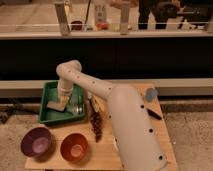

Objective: Place eraser in table surface

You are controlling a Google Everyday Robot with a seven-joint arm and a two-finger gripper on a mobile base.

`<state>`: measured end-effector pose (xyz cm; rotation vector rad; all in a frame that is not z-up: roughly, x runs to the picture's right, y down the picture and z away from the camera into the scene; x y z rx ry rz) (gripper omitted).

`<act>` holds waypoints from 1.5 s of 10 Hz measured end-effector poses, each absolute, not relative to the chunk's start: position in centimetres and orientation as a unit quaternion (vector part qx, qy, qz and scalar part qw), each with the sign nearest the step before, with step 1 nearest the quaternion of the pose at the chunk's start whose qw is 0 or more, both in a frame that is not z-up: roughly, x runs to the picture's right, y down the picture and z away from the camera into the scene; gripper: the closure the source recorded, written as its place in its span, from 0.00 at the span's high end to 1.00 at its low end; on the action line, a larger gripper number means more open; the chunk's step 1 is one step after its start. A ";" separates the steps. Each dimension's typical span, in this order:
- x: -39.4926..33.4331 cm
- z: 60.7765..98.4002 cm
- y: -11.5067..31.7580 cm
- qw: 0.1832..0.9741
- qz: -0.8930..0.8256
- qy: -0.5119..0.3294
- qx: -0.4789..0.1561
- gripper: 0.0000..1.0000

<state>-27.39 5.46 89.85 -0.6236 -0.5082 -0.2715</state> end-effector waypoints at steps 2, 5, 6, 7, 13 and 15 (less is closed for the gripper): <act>-27.3 90.6 6.0 0.920 -0.115 -0.234 -0.294 0.80; -27.7 92.0 8.1 0.925 -0.086 -0.219 -0.297 0.80; -28.1 93.0 9.1 0.924 -0.082 -0.217 -0.304 0.80; -28.4 93.7 9.9 0.923 -0.078 -0.217 -0.309 0.79; -28.6 94.4 10.9 0.913 -0.073 -0.233 -0.328 0.23; -28.5 94.1 10.6 0.913 -0.073 -0.233 -0.327 0.05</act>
